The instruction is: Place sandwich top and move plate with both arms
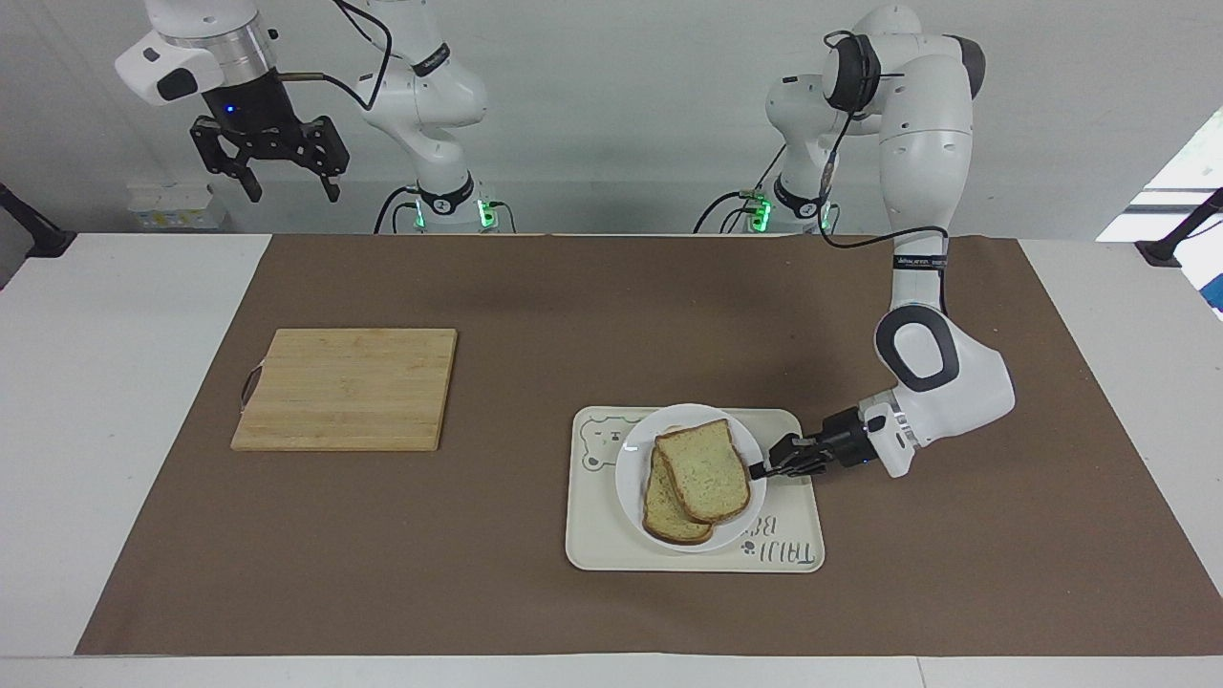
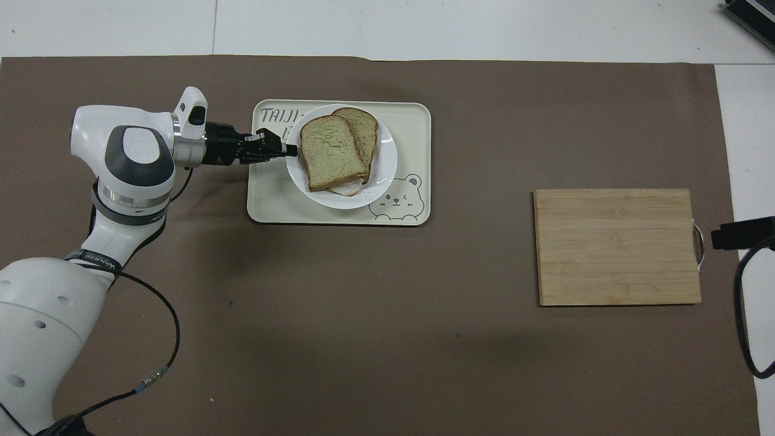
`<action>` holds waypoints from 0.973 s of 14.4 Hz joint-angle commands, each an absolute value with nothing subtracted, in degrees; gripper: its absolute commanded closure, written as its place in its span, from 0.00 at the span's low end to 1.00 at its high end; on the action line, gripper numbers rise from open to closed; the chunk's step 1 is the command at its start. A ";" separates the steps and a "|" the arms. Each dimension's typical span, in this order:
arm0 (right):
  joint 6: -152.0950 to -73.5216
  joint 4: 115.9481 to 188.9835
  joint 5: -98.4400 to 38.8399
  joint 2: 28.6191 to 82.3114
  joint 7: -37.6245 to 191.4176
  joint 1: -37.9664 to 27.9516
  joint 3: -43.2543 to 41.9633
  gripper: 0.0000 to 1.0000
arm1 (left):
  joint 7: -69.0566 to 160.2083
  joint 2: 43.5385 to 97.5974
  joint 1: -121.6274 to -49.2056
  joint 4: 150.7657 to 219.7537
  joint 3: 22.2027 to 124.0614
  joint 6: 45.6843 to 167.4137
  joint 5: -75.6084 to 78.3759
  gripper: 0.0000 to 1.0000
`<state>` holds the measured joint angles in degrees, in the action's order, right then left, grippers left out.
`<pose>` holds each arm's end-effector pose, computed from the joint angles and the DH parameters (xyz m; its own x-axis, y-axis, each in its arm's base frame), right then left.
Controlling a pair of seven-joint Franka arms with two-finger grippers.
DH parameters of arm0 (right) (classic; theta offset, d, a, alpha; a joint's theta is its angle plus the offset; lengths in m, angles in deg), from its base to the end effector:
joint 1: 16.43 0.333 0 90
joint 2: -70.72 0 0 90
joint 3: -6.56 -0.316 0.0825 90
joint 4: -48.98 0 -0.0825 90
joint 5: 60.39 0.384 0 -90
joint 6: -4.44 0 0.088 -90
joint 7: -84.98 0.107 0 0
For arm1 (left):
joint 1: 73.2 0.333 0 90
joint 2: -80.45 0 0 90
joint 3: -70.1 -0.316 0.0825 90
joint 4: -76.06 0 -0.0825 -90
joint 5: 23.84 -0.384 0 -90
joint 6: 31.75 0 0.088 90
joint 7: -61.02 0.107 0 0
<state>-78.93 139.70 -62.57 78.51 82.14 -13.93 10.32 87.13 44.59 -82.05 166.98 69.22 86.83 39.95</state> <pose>0.4985 -0.0182 0.6800 0.9997 0.0237 0.0060 0.0235 -0.9993 0.0292 0.6846 -0.1444 0.2813 0.9987 0.0502 -0.0022 0.0320 -0.6033 0.7969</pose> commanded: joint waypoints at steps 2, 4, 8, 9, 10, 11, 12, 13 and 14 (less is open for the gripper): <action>-78.62 139.07 -61.27 77.85 81.47 -14.23 10.42 0.00 | 85.89 44.33 -82.78 165.53 68.70 86.29 35.50 1.00; -78.00 138.89 -61.53 77.58 81.47 -14.23 10.42 0.00 | 86.50 44.24 -82.69 165.45 68.70 86.46 32.34 0.44; -77.56 137.48 -62.06 76.61 81.47 -14.33 10.42 0.00 | 89.06 45.29 -82.34 164.75 68.18 86.21 26.80 0.00; -77.56 138.09 -62.15 76.87 81.47 -14.06 10.42 0.00 | 88.79 46.60 -82.60 164.66 68.00 86.72 23.30 0.00; -77.56 138.19 -62.06 76.87 81.38 -14.15 10.42 0.00 | 88.44 48.35 -82.87 164.57 67.91 87.17 19.09 0.00; -77.65 138.01 -61.62 76.87 81.47 -14.15 10.51 0.00 | 88.27 50.55 -82.87 164.57 67.91 87.08 14.35 0.00; -77.74 138.01 -61.53 77.05 81.38 -14.23 10.51 0.00 | 87.31 52.57 -82.78 164.57 67.73 86.82 10.48 0.00; -77.74 138.01 -61.45 77.05 81.47 -14.15 10.51 0.00 | 85.82 54.85 -82.26 164.57 67.73 86.12 7.13 0.00; -77.74 138.01 -61.44 77.13 81.38 -14.15 10.51 0.00 | 84.41 56.70 -82.17 164.65 67.73 85.59 3.53 0.00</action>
